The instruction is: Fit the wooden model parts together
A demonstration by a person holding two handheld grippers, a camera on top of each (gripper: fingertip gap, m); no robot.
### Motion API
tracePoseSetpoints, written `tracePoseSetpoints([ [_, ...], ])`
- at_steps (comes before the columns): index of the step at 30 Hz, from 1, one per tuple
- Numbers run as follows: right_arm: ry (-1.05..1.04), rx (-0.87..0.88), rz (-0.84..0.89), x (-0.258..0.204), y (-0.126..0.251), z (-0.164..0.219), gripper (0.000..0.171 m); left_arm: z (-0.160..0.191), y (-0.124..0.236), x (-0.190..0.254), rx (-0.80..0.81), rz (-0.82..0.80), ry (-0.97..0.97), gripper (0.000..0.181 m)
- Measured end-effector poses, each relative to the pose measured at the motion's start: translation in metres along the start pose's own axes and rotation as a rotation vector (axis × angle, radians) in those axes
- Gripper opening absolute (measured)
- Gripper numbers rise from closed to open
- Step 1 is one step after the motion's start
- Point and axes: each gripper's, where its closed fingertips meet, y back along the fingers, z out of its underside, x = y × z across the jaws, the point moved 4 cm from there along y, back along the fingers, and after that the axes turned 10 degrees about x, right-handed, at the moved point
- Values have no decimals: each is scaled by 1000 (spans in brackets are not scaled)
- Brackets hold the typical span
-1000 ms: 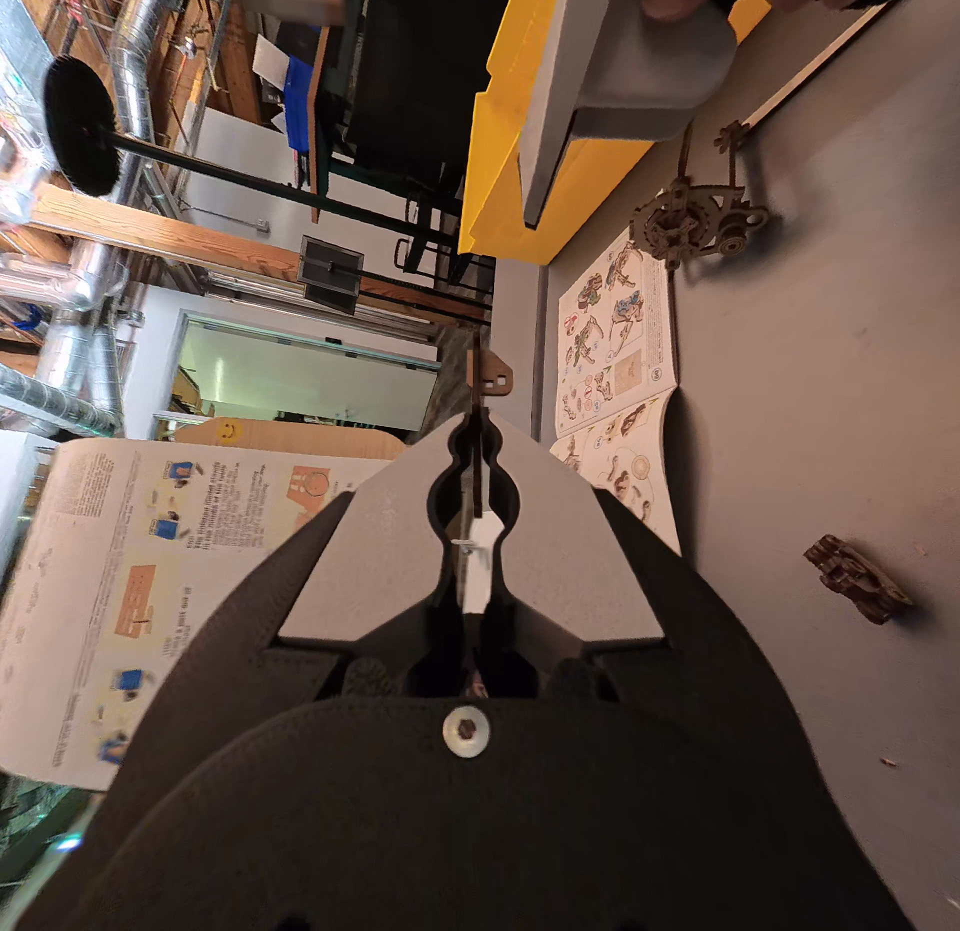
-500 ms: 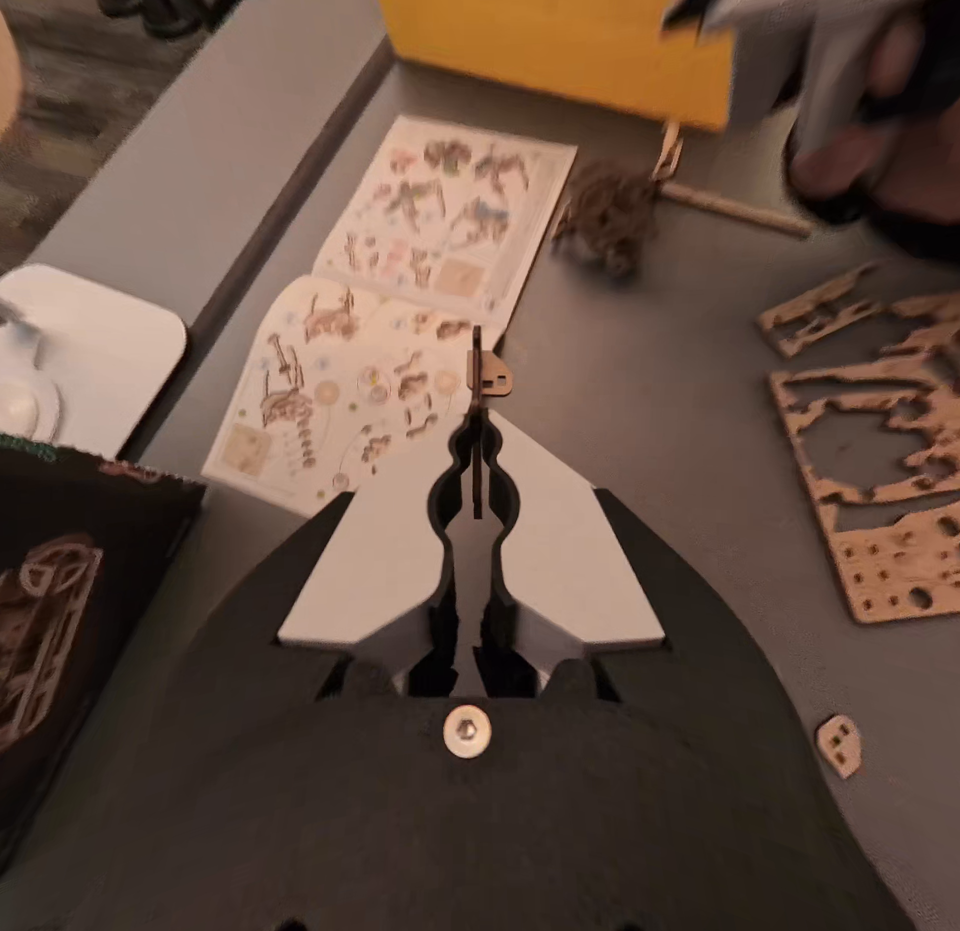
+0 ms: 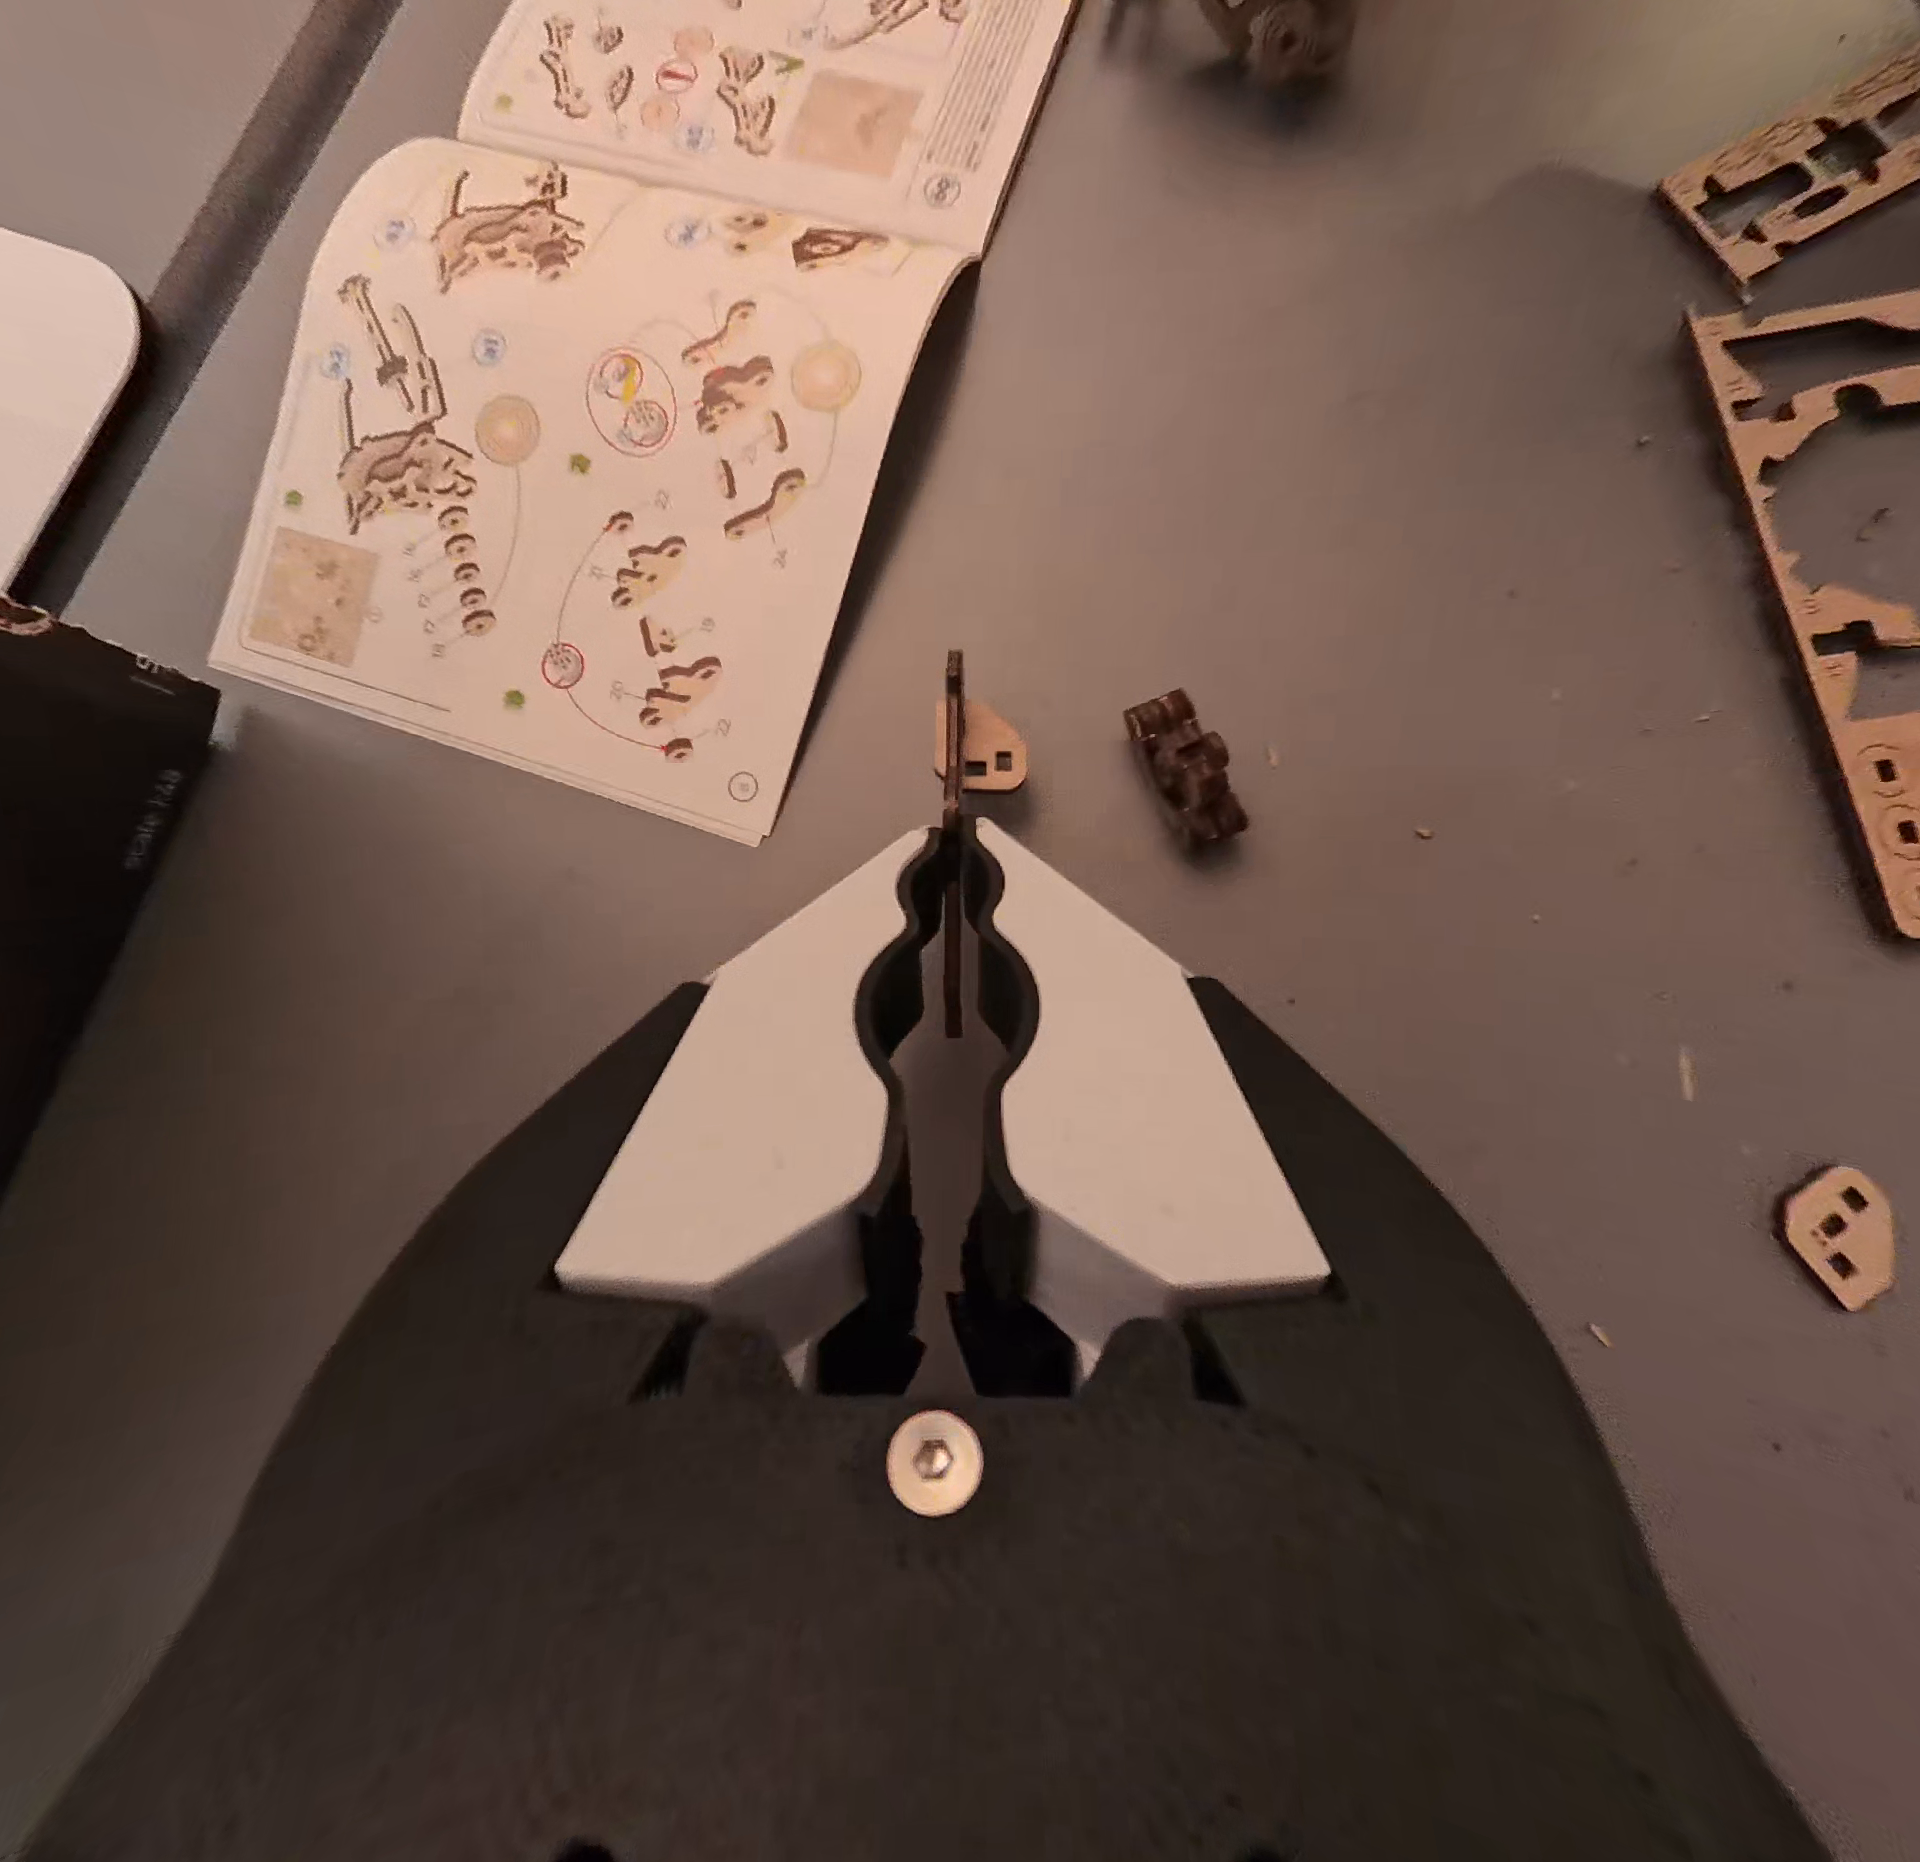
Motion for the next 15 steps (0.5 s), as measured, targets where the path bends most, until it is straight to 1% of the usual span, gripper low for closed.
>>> tracePoseSetpoints([
  [8, -4, -12, -6, -1, -1, 3, 12, 9, -1, -2, 5, -10, 20, 0],
  [15, -23, -20, -12, -2, -1, 5, 11, 14, -2, 1, -7, -5, 2, 6],
])
